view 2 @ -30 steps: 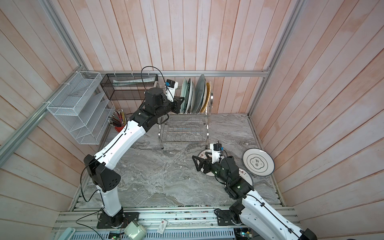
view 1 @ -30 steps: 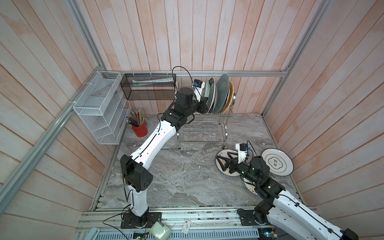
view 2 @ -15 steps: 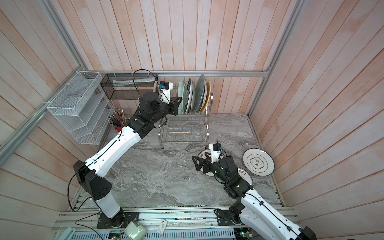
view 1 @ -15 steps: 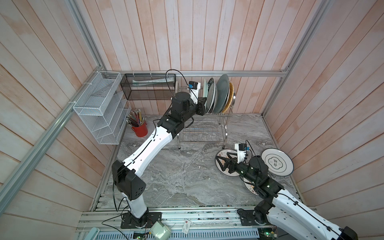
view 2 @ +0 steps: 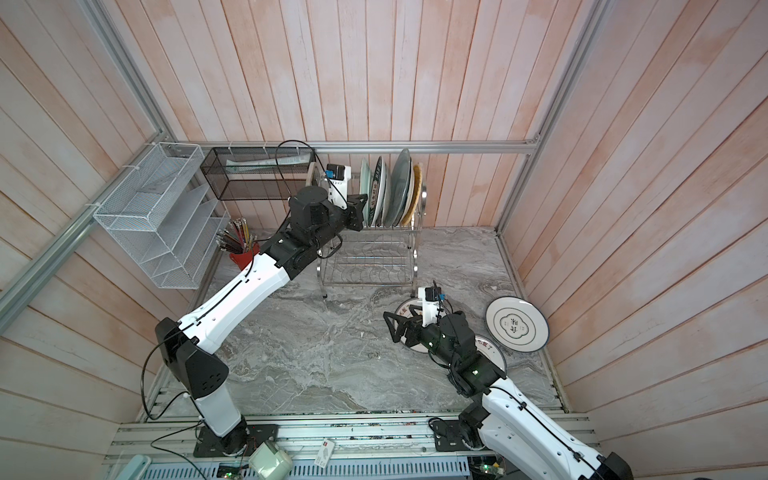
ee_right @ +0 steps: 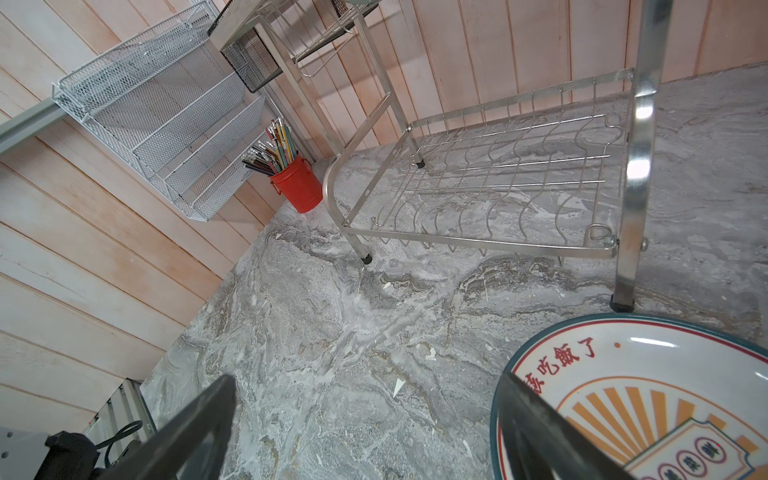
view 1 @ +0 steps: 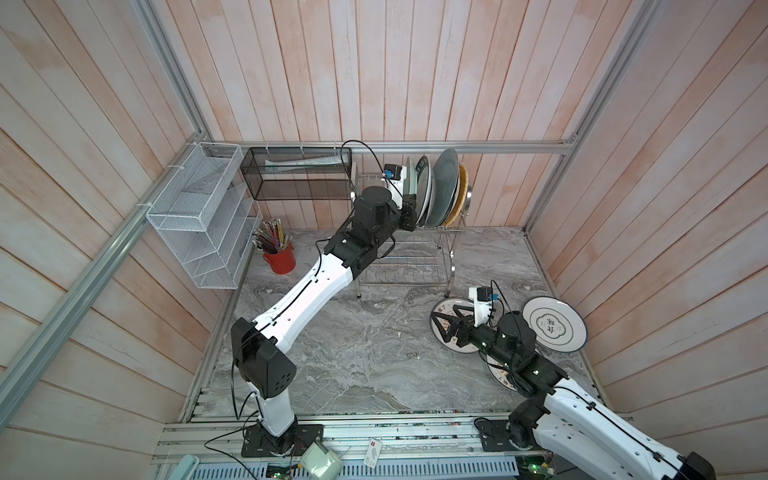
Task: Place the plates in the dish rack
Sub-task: 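Push the flower plate deeper into its rack slot with the left gripper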
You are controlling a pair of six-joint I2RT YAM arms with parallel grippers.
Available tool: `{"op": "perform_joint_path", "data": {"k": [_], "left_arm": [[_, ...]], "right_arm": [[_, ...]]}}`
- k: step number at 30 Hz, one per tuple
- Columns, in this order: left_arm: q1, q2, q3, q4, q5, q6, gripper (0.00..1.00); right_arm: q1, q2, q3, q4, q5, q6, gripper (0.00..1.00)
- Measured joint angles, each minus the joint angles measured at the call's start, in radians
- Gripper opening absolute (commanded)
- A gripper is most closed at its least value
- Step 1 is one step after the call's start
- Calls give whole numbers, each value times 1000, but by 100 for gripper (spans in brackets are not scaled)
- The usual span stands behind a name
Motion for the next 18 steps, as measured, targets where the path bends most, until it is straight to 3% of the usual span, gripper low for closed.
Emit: {"op": "perform_joint_path", "data": {"k": [18], "left_arm": [[-2, 108, 98, 2, -71, 26, 0]], "right_arm": [[0, 0, 0, 0, -1, 4, 98]]}}
